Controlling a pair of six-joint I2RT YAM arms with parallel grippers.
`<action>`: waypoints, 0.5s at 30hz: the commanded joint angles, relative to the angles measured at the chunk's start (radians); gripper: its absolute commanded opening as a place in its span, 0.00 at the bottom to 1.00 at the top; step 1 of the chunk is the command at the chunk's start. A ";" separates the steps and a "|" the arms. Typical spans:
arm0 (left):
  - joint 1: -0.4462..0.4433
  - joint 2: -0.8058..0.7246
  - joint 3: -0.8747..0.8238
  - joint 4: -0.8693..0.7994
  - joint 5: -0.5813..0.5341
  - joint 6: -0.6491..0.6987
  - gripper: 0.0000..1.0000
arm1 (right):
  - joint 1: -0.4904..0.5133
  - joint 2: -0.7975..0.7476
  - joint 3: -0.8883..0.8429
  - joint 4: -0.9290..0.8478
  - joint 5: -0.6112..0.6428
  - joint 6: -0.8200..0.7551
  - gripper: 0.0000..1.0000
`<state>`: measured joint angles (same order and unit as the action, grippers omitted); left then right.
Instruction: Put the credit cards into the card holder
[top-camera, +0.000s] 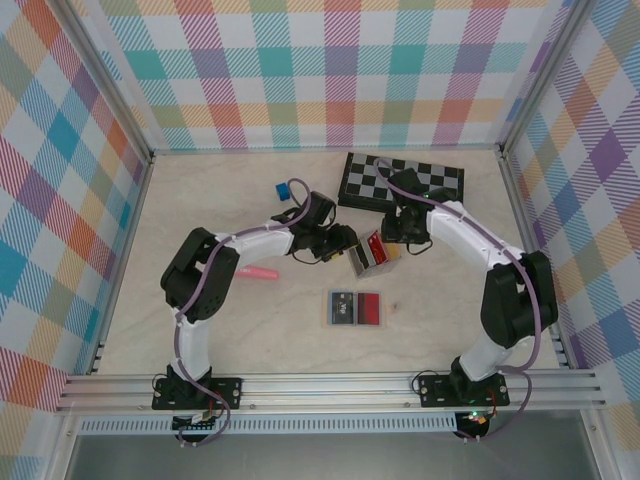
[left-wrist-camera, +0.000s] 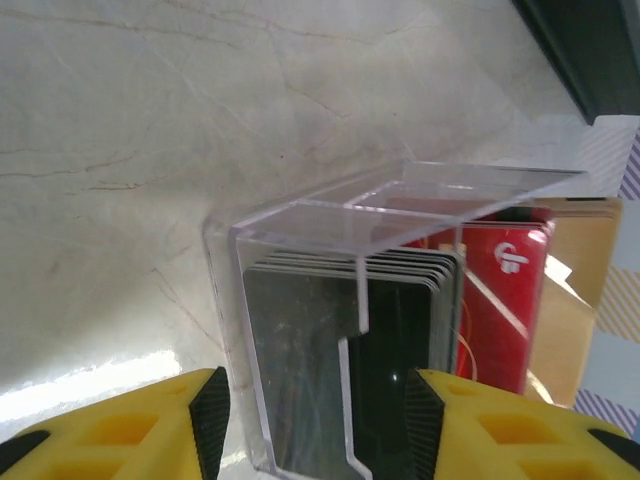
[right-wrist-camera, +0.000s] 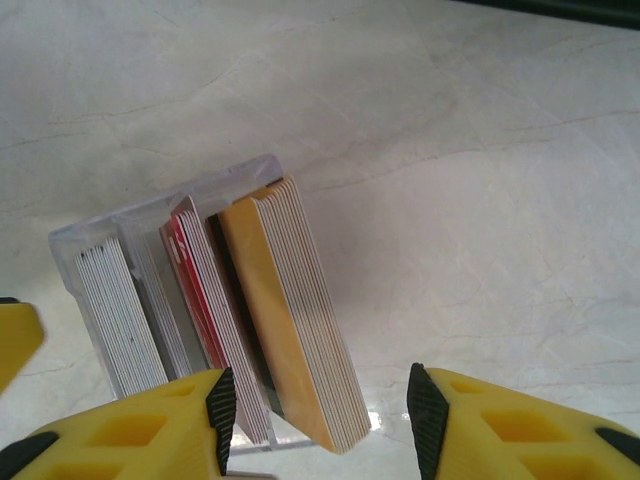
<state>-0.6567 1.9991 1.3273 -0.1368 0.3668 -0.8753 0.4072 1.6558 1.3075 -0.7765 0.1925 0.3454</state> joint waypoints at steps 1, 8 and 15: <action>-0.004 0.041 0.040 0.029 0.043 -0.043 0.52 | -0.005 0.025 0.047 -0.030 0.010 -0.040 0.51; -0.004 0.092 0.058 0.023 0.053 -0.050 0.51 | -0.016 0.053 0.055 -0.026 0.000 -0.052 0.52; -0.004 0.103 0.044 -0.039 0.023 -0.025 0.40 | -0.016 0.100 0.085 -0.048 0.015 -0.089 0.52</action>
<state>-0.6567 2.0731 1.3712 -0.1200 0.4099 -0.9115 0.3931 1.7336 1.3529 -0.7925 0.1959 0.2928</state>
